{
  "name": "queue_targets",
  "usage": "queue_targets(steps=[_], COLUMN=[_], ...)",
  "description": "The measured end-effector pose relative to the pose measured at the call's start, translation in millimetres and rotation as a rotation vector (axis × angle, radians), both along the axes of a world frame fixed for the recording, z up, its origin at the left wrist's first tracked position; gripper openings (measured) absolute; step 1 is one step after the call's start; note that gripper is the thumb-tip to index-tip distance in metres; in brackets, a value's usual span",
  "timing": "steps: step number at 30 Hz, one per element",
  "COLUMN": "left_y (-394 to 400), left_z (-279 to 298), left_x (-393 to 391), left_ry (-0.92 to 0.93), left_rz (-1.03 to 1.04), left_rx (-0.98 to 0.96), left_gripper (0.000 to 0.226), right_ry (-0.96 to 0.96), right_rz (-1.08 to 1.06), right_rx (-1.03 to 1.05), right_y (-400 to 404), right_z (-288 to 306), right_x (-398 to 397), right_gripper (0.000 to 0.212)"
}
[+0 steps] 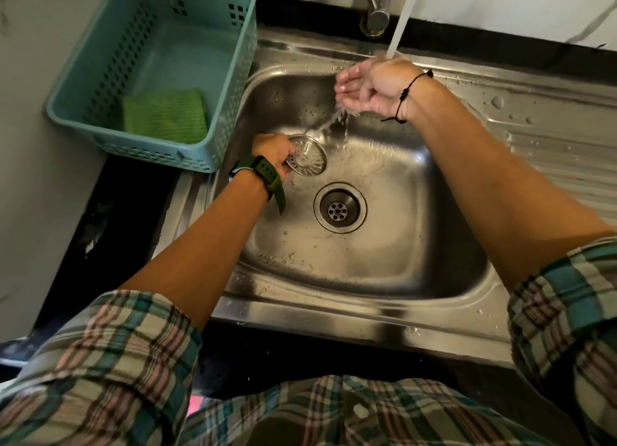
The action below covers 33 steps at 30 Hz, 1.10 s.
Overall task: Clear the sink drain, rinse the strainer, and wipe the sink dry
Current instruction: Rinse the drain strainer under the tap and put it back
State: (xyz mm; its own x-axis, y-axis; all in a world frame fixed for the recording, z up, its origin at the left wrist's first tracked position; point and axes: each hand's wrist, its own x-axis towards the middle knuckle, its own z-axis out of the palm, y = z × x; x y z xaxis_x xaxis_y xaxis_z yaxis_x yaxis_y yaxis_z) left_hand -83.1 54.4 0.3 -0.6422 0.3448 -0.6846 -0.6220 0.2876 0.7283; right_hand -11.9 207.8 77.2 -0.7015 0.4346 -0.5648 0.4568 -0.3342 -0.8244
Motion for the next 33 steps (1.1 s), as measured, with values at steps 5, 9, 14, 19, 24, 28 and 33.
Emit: queue_targets(steps=[5,9,14,19,24,28,33], left_y=[1.2,7.1,20.9,30.4,38.9,45.5,44.9], left_z=[-1.3,-9.5,-34.7,-58.9,-82.0,-94.8,-104.0], left_x=[0.3,-0.1,14.4,35.6,58.4,66.6,62.5], left_ry=[0.015,0.027,0.088,0.223,0.324,0.458,0.615], left_rz=[-0.015,-0.032,-0.208,-0.554,-0.616,-0.668,-0.727], left_rx=[-0.01,-0.033,-0.127,-0.297,-0.422,-0.466,-0.523], left_gripper=[0.032,0.027,0.027,0.033,0.029,0.027,0.03], right_ry=[0.024,-0.143,-0.288,-0.402,-0.425,-0.423,-0.45], right_rz=[0.055,0.18,0.344,0.548,0.507,0.385,0.307], right_rx=[-0.031,0.185,0.226,0.357,0.278,0.208,0.186], right_y=[-2.8,9.1,16.2,15.9,7.0,5.2,2.1], right_z=[-0.5,-4.5,-11.6,-30.3,-61.2,-89.5,-109.3], right_x=[1.6,8.2,14.9,16.4,22.0,27.9,33.8], right_gripper=[0.034,0.033,0.035,0.031,0.026,0.019,0.024])
